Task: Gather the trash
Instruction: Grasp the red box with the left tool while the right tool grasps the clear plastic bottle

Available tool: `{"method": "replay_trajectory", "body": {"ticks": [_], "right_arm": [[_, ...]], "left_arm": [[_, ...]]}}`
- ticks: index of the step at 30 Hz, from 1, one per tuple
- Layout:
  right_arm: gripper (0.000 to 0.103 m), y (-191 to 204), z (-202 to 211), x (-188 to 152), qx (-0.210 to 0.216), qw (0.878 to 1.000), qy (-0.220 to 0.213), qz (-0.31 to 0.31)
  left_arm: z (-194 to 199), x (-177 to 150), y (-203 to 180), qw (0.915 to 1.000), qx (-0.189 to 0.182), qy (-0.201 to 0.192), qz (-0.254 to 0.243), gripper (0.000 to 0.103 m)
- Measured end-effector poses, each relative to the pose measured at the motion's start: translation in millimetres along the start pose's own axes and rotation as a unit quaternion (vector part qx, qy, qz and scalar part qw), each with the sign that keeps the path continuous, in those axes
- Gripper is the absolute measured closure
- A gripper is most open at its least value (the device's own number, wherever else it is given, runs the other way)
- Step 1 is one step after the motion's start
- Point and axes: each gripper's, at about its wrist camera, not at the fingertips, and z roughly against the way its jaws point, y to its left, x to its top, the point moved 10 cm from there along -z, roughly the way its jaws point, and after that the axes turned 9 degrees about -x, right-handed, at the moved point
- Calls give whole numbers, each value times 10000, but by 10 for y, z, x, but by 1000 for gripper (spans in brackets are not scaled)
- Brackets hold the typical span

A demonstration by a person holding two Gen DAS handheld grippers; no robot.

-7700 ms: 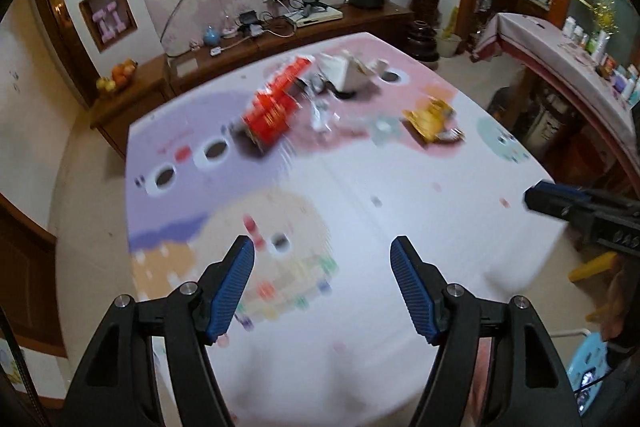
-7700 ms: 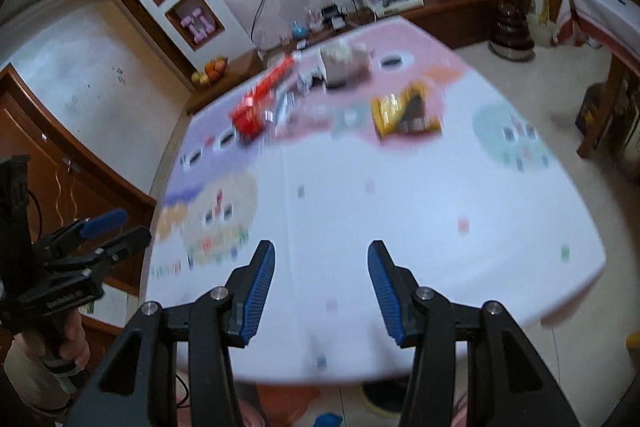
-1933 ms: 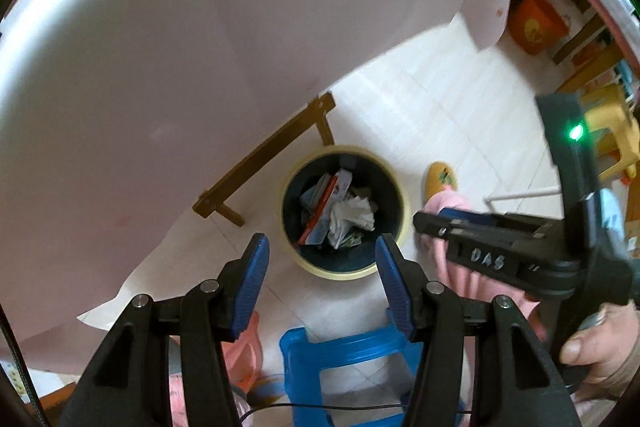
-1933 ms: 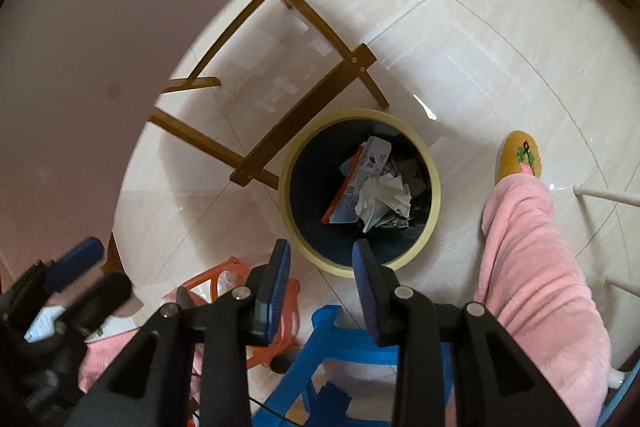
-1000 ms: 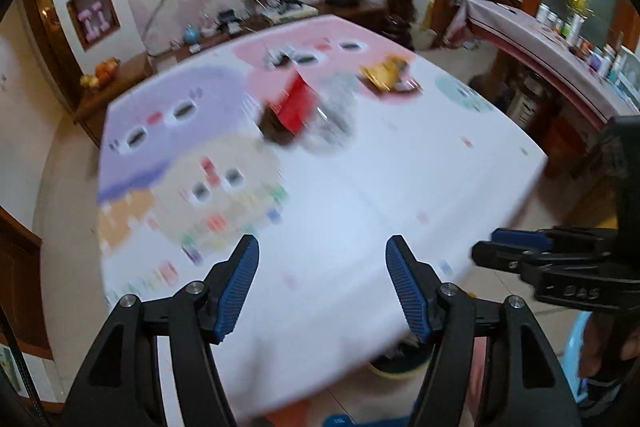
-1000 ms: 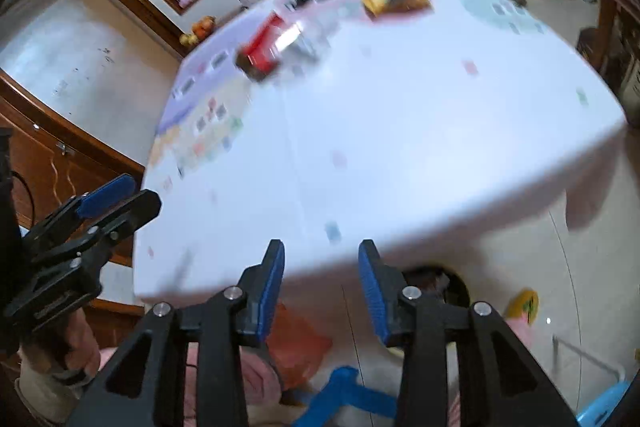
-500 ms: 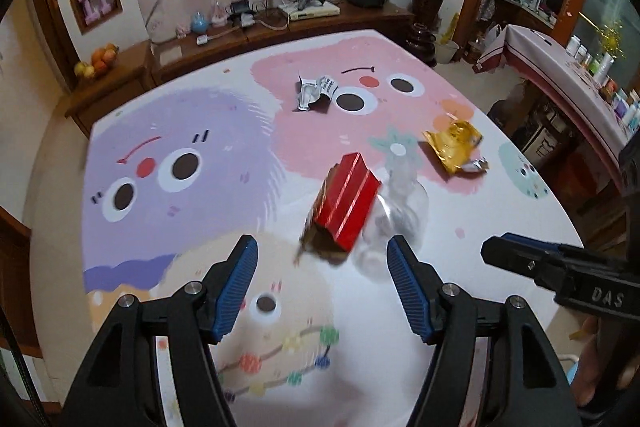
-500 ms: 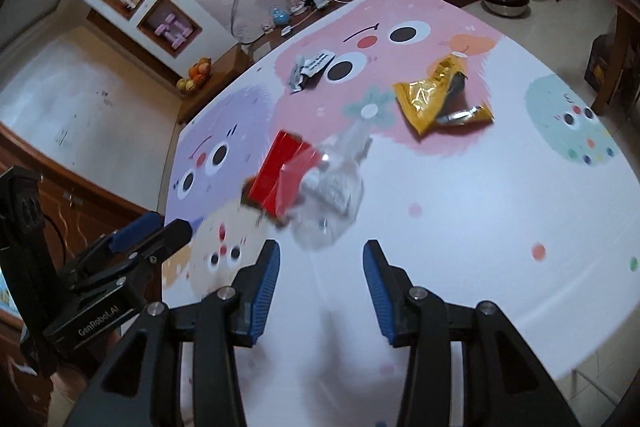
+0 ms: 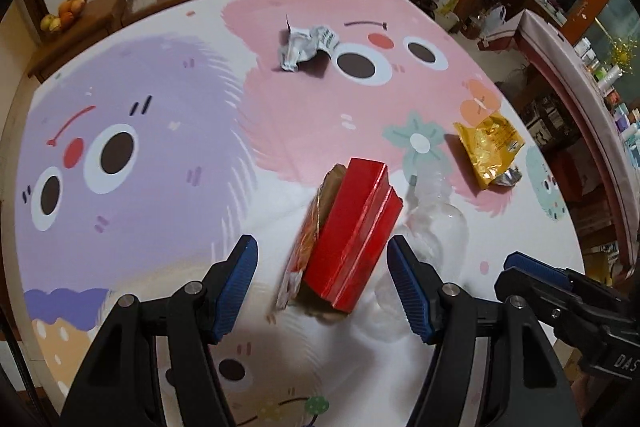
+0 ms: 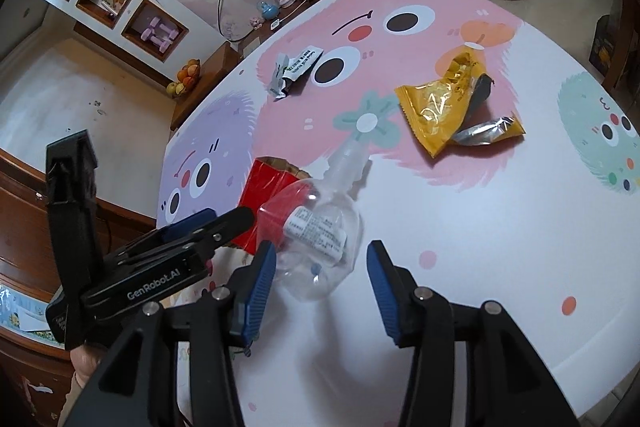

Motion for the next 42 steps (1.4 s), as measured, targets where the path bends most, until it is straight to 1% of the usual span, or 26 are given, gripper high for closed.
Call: {"method": "replay_trajectory", "body": {"ticks": [4, 8, 9, 10, 12, 14, 16, 17, 19, 21, 22, 23, 25, 29, 32, 34, 37, 42], "right_arm": [[55, -29, -59, 39, -15, 10000, 32, -35], [55, -57, -109, 78, -15, 10000, 66, -71], [55, -61, -118, 83, -25, 9999, 74, -77], [55, -67, -136, 92, -47, 9999, 84, -87], [55, -67, -159, 100, -69, 9999, 98, -96], [54, -58, -195, 121, -67, 9998, 132, -118], [53, -35, -234, 144, -54, 9998, 163, -118], [53, -25, -247, 153, -53, 9998, 173, -113], [53, 5, -298, 171, -70, 9997, 215, -109], [53, 29, -340, 179, -77, 9996, 237, -126], [53, 44, -368, 180, -70, 9995, 255, -146], [52, 61, -387, 180, -40, 9995, 257, -176], [52, 93, -411, 183, 26, 9994, 242, -230], [52, 137, -476, 207, 181, 9983, 272, -477], [52, 146, -520, 224, 312, 9961, 371, -737], [48, 138, -551, 224, 365, 9942, 473, -899], [46, 152, -590, 226, 423, 9924, 529, -1032], [46, 200, -658, 219, 577, 9889, 581, -1237]], "left_arm": [[-154, 16, -17, 9999, -21, 144, -50, 37], [-278, 24, -23, 9996, -139, 228, 50, 38], [-300, 19, -20, 9996, -145, 218, 75, 42], [-316, 14, -23, 9996, -181, 214, 87, 50], [-311, 4, -8, 9996, -202, 126, 123, 51], [-288, -14, 29, 9997, -164, 13, 167, 54], [-232, -34, 59, 9996, -152, -105, 202, 68], [-195, -45, 87, 9995, -139, -149, 245, 70], [-142, -80, 181, 9992, 15, -182, 347, 70], [-89, -114, 275, 9987, 74, -239, 438, 71], [-63, -134, 324, 9984, 101, -274, 490, 74], [-35, -150, 366, 9980, 81, -308, 548, 74], [7, -172, 453, 9971, 164, -365, 650, 75], [50, -223, 549, 9960, 107, -382, 796, 75], [64, -241, 563, 9963, 127, -384, 758, 74], [72, -247, 562, 9965, 144, -386, 724, 74], [81, -253, 571, 9965, 132, -384, 726, 74], [78, -245, 559, 9965, 129, -393, 731, 74]]}}
